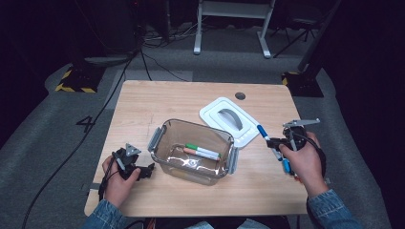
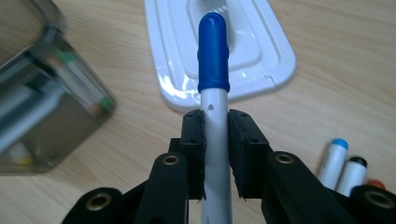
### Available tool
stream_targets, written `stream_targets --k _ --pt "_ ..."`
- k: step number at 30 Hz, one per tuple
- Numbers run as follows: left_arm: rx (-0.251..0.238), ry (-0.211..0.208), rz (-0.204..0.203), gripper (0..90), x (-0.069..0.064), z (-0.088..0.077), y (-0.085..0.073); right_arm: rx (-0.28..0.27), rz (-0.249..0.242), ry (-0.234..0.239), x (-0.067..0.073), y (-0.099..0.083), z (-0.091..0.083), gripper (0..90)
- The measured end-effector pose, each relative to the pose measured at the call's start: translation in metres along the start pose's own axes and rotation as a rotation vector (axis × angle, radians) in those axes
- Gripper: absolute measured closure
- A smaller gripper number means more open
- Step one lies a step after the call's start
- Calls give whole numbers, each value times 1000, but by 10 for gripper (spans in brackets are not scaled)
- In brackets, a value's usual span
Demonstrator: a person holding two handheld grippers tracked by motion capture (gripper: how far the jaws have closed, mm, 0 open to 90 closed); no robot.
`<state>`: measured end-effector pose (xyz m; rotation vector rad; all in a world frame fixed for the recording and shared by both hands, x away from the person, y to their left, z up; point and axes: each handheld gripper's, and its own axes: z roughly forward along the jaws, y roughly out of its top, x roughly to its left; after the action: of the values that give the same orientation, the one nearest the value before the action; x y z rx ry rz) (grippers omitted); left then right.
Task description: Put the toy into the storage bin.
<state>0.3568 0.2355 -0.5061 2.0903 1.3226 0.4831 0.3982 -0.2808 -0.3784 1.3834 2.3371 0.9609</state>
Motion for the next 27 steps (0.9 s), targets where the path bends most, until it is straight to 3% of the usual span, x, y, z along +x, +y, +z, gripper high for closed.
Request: stream_targets --k 6,11,12,13,20,27 --pt "0 0 0 0 0 0 0 -28 -80 57 29 34 -5 772" --pt "1 0 0 0 0 0 0 -28 -131 85 46 50 -4 771" --pt "1 0 0 0 0 0 0 -25 -150 104 55 57 -2 772" --pt "1 0 0 0 0 0 0 -25 -150 104 55 57 -2 772" --pt "0 -1 2 0 0 0 0 -10 -244 165 92 76 11 772" --pt "0 -1 3 0 0 0 0 -1 -304 216 116 85 22 772"
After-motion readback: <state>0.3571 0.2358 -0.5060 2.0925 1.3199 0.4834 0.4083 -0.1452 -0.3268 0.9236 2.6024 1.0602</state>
